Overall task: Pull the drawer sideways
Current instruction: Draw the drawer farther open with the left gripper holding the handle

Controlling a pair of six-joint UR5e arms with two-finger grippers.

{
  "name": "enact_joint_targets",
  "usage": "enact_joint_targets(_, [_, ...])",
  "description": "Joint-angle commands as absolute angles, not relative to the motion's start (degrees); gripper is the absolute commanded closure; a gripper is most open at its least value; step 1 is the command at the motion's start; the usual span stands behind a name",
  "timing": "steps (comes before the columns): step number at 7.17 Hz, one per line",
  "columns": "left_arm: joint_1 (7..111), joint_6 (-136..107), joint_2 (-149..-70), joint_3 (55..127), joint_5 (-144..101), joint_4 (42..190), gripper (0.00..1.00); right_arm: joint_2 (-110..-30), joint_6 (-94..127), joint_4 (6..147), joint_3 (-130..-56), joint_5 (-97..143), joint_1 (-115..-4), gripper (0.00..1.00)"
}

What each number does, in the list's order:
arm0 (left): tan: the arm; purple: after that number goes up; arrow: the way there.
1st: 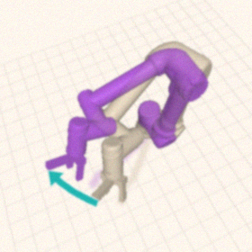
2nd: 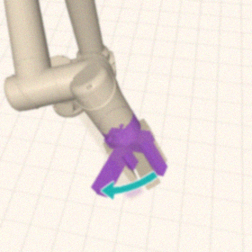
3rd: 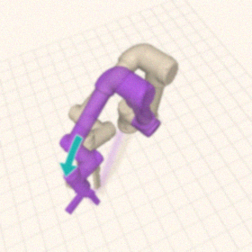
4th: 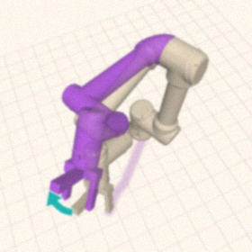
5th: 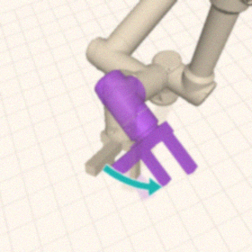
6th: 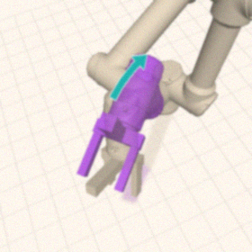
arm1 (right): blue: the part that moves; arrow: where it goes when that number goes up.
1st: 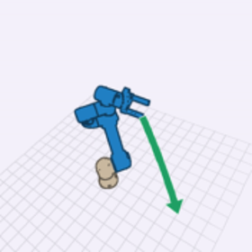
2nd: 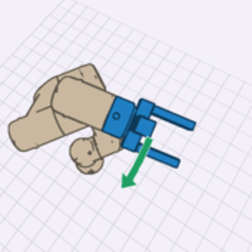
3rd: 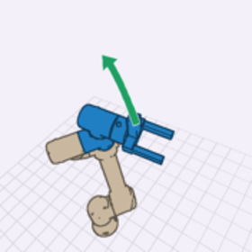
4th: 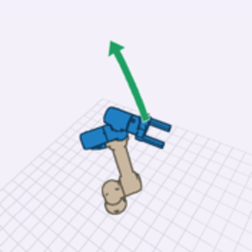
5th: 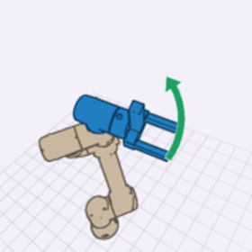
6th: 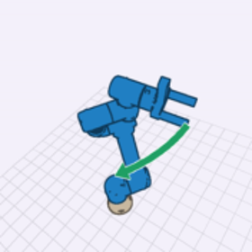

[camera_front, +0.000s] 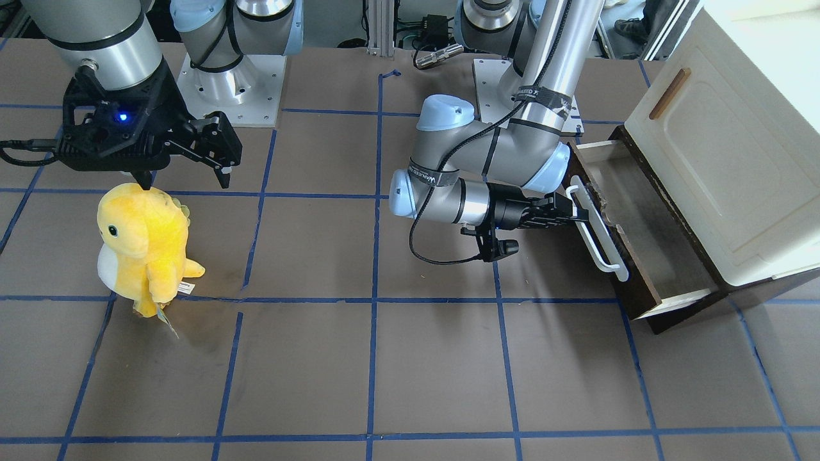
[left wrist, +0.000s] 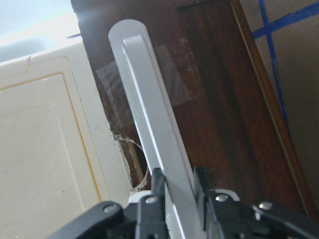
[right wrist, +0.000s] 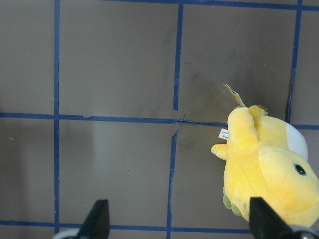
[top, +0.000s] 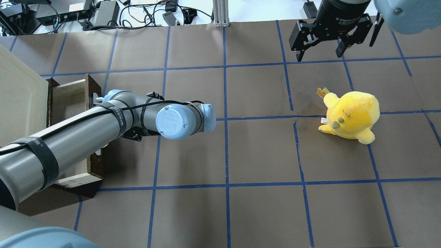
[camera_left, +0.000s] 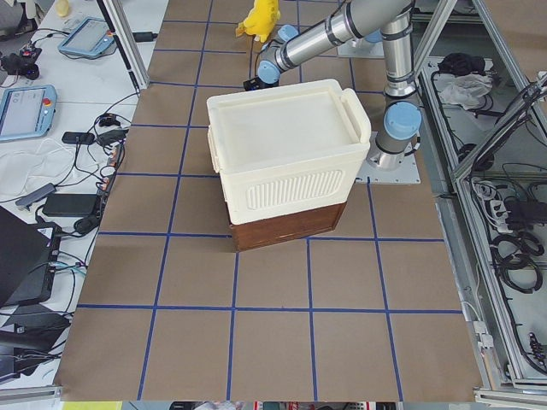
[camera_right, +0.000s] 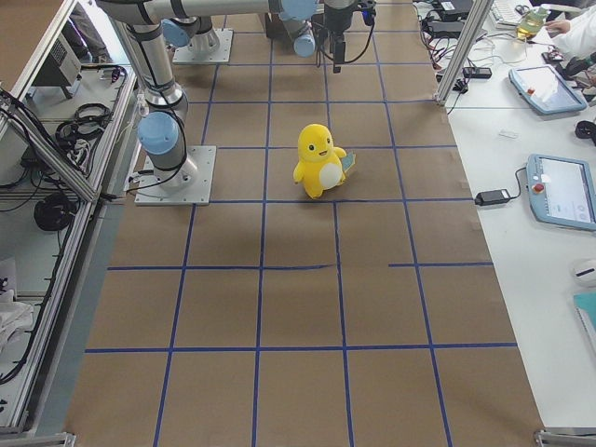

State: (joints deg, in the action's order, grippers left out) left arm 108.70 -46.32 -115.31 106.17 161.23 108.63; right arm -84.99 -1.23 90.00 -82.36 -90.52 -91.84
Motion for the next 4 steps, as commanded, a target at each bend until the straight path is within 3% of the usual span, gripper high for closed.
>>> enact_joint_targets(1, [109.33,-46.14,-115.31,106.17,161.37,108.63,0.93,-84.99,-1.23,90.0,-82.35,-90.53,-91.85,0.0])
enact_joint_targets(4, [109.34,-46.14,-115.14,106.17,161.28,108.81,0.89,-84.99,-1.23,90.0,-82.35,-90.53,-91.85,0.0])
